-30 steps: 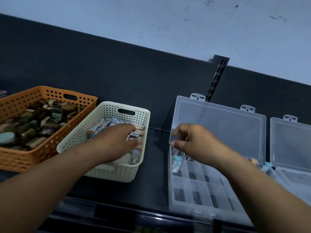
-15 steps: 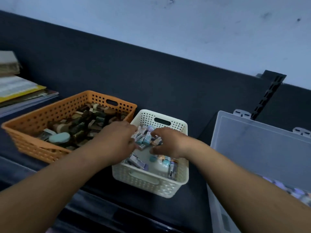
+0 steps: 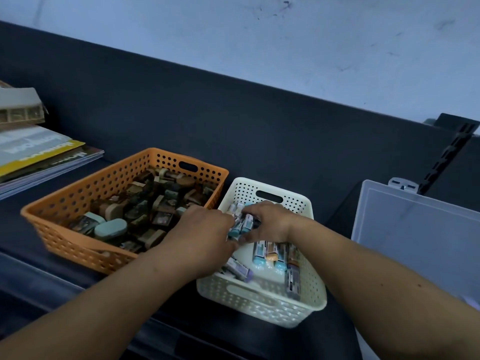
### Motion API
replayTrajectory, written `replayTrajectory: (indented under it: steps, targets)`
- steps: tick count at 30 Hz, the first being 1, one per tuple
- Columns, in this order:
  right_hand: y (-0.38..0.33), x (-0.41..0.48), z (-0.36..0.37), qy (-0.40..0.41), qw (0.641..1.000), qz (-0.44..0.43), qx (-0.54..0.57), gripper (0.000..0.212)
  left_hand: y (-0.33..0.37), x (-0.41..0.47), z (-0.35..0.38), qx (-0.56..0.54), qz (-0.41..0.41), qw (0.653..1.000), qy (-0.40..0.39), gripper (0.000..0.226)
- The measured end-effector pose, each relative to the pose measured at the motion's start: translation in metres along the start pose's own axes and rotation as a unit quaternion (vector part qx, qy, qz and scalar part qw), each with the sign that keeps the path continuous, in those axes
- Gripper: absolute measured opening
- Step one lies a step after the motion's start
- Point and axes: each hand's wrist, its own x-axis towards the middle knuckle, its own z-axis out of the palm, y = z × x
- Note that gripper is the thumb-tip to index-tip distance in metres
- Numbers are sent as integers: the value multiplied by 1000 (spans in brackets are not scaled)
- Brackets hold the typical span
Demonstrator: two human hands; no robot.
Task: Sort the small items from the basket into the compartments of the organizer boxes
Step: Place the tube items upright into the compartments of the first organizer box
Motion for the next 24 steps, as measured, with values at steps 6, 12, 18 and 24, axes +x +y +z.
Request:
replayTrajectory:
  steps: [6, 12, 18, 24]
  targets:
    - [7, -2, 4, 18, 996, -13, 90, 49, -3, 1, 1, -47, -11, 999, -6, 27]
    - [3, -17, 1, 75, 977, -30, 195, 56, -4, 0, 2, -61, -16, 998, -15, 28]
    - [4, -45, -9, 115, 945, -24, 304, 64, 3, 0, -10, -113, -47, 992, -4, 41]
    - [-1, -88, -23, 129, 925, -63, 353, 57, 33, 7, -22, -297, -76, 951, 32, 44]
